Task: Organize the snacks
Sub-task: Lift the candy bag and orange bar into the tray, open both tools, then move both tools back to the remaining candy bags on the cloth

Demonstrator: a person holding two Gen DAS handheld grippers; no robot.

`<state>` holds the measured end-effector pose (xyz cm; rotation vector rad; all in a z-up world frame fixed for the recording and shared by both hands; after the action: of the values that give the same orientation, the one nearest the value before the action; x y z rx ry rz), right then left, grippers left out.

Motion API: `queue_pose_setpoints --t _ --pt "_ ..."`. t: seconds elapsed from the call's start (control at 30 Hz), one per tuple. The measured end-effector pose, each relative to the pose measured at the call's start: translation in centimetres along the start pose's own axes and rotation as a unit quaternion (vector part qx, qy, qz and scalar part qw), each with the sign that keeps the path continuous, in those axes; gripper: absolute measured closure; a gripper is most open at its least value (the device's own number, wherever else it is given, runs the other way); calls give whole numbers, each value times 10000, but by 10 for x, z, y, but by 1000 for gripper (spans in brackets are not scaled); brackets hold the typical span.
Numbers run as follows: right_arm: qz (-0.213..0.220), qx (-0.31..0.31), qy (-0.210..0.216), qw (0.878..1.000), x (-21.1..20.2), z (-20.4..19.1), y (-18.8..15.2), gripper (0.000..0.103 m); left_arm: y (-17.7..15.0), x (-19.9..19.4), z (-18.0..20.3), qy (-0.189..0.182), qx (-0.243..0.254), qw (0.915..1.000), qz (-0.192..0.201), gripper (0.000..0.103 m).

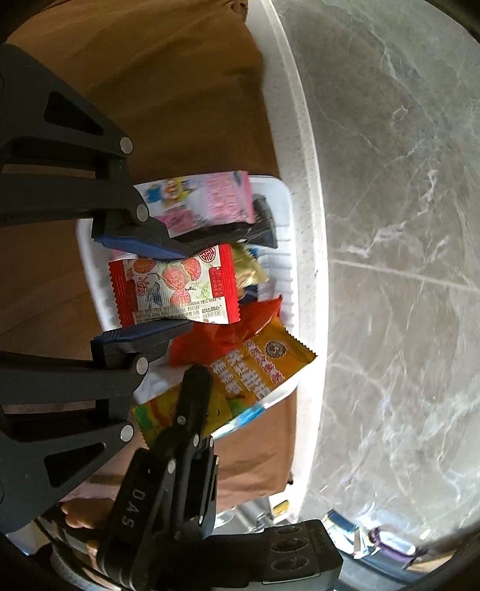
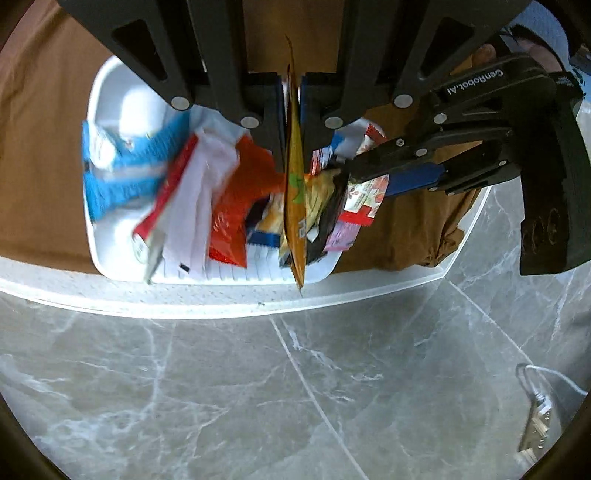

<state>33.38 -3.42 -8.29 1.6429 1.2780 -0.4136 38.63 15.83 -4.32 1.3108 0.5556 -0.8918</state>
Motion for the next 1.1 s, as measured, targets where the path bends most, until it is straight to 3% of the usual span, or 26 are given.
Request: queue_pose_setpoints --t 0.47,0.57,0.63,0.93,1.1 --pt "-67 -217 -361 9991 35 -1 20 89 18 41 -7 157 24 9999 -11 71" --pt "54 -235 -360 9991 27 1 22 73 15 41 -8 235 9 9997 47 68" --pt "160 -271 -365 9988 20 1 22 68 17 39 -8 253 -2 9996 115 61" --pt "444 -398 -383 9975 -19 0 10 67 16 12 5 215 35 9991 358 60" --pt "495 -600 -418 9961 -44 -8 -14 67 1 -12 15 244 120 9988 409 59"
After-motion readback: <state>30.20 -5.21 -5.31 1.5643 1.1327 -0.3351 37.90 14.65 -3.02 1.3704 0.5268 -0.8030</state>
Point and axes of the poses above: each gripper's, at about its wrist camera, not at the fingertips, and x roughly the way its jaws point, z to its right, y to its top, the point moved 1 cm from there along x, roughly the way its jaws point, and after that the axes turned 4 degrees about z, right-handed, at the moved point
